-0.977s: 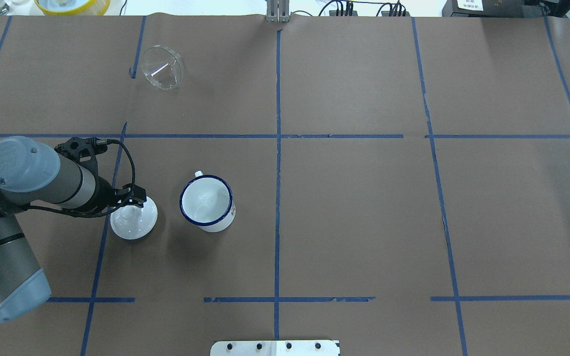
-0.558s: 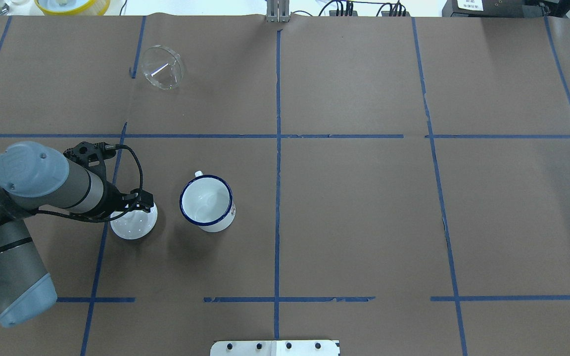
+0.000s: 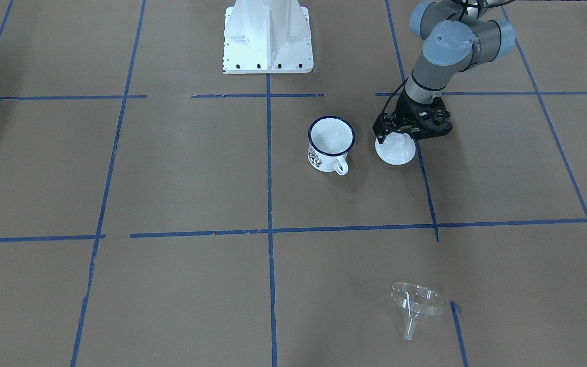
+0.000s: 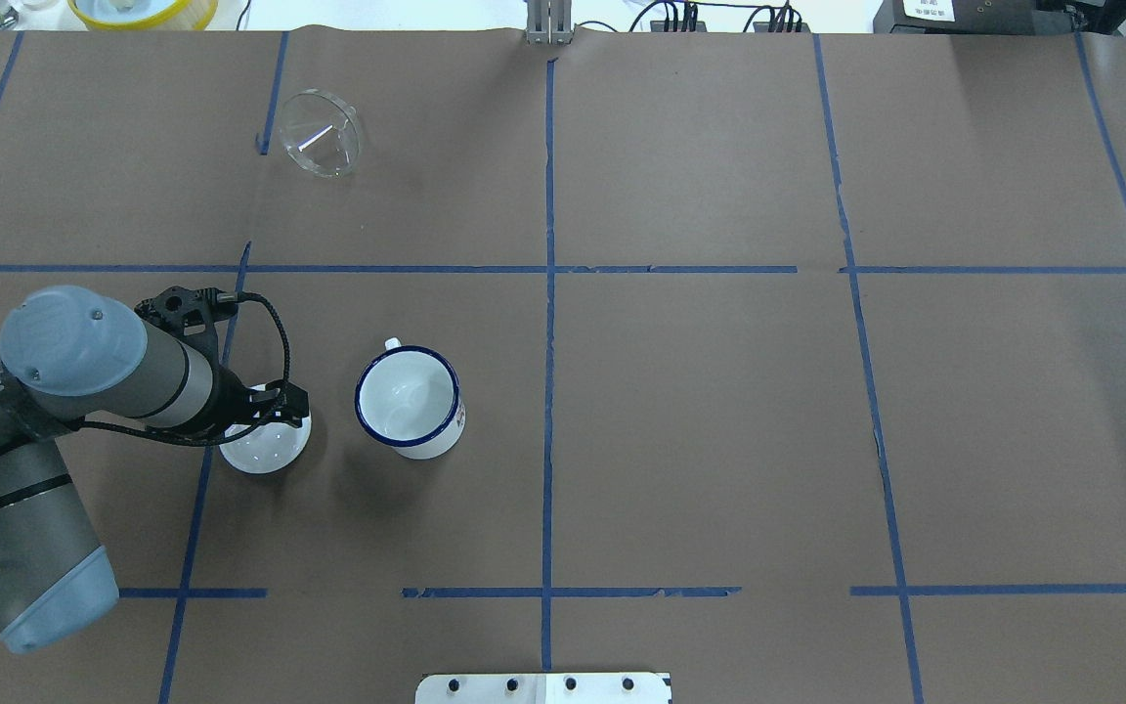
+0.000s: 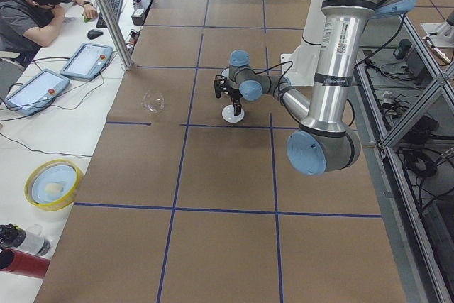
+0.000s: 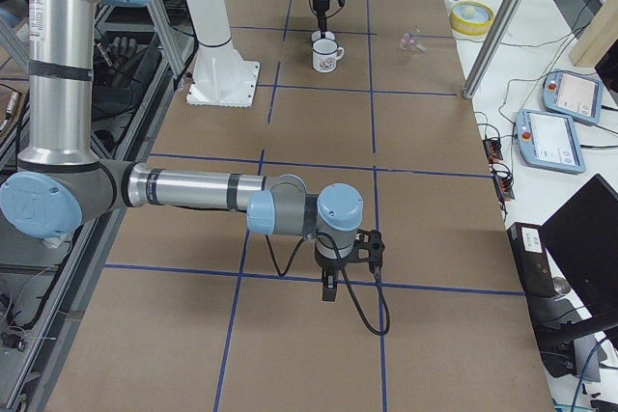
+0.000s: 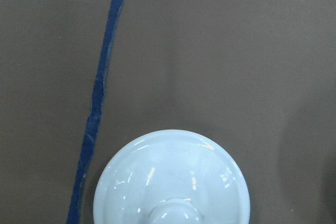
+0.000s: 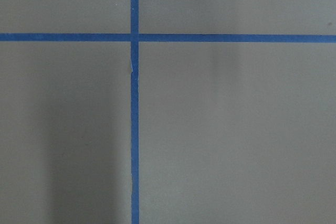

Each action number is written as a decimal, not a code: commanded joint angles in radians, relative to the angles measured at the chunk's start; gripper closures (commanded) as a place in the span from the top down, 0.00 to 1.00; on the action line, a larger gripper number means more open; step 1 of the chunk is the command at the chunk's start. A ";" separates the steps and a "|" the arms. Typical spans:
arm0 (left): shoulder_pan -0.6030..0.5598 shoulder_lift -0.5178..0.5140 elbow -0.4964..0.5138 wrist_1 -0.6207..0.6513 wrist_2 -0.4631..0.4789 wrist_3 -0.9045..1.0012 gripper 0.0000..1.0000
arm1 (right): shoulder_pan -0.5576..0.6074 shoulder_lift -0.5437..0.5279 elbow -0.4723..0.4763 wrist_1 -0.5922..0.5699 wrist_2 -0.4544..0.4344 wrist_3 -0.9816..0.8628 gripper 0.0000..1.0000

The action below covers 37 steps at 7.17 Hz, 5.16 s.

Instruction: Remove funnel from cup

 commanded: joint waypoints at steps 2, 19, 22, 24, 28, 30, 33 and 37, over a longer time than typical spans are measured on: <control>-0.001 -0.002 -0.045 0.073 0.000 0.000 0.00 | 0.000 0.000 -0.001 0.000 0.000 0.000 1.00; -0.023 -0.514 -0.032 0.615 -0.005 -0.129 0.00 | 0.000 0.000 0.000 0.000 0.000 0.000 1.00; 0.014 -0.490 -0.030 0.603 -0.003 -0.132 0.00 | 0.000 0.000 0.000 0.000 0.000 0.000 1.00; 0.019 -0.479 -0.030 0.589 -0.003 -0.132 0.00 | 0.000 0.000 0.000 0.000 0.000 0.000 1.00; 0.019 -0.479 -0.021 0.586 -0.003 -0.130 0.00 | 0.000 0.000 0.000 0.000 0.000 0.000 1.00; 0.019 -0.479 -0.018 0.578 -0.003 -0.132 0.00 | 0.000 0.000 0.000 0.000 0.000 0.000 1.00; 0.019 -0.477 -0.016 0.578 -0.003 -0.130 0.20 | 0.000 0.000 0.000 0.000 0.000 0.000 1.00; 0.020 -0.473 -0.018 0.571 0.003 -0.129 1.00 | 0.000 0.000 0.000 0.000 0.000 0.000 1.00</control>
